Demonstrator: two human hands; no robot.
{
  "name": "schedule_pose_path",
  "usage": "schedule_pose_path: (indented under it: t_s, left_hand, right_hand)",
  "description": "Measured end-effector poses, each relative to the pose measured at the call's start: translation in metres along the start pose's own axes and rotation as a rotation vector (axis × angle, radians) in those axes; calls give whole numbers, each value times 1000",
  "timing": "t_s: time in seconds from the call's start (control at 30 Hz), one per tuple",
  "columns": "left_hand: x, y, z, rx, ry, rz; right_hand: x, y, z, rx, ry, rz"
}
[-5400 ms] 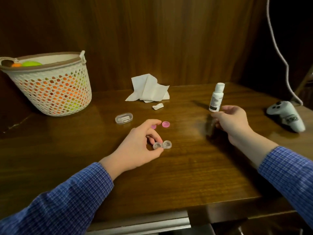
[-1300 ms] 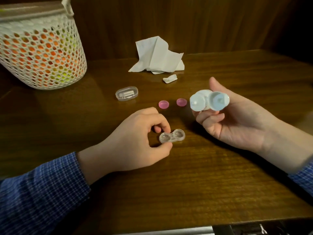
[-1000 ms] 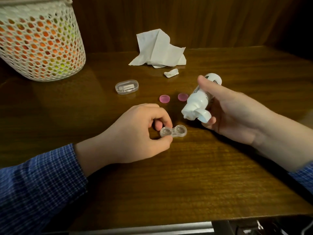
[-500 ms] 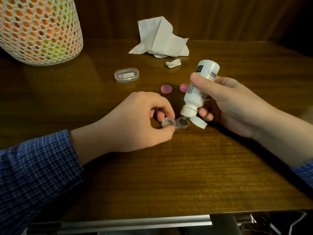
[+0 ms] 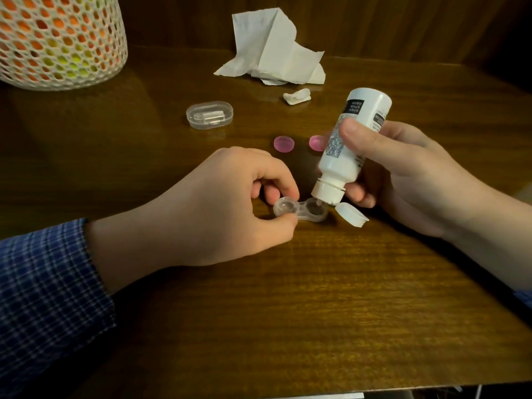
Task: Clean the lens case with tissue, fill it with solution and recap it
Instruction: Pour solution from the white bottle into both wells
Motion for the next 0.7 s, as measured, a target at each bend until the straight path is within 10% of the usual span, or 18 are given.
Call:
schedule_pose_path:
  t_s: [0.7]
  left_hand:
    - [0,-1,-2,19,3,13]
  right_hand:
    - [-4,0,0,-1,-18,-74]
Point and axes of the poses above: each hand's wrist, its own z-axis away from the middle knuckle, its own x-axis out of the palm, y = z × x, the point moved 4 cm from there along -z, towards the middle knuckle, and after that the axes turned 1 degree about -x, right-handed, at the moved point
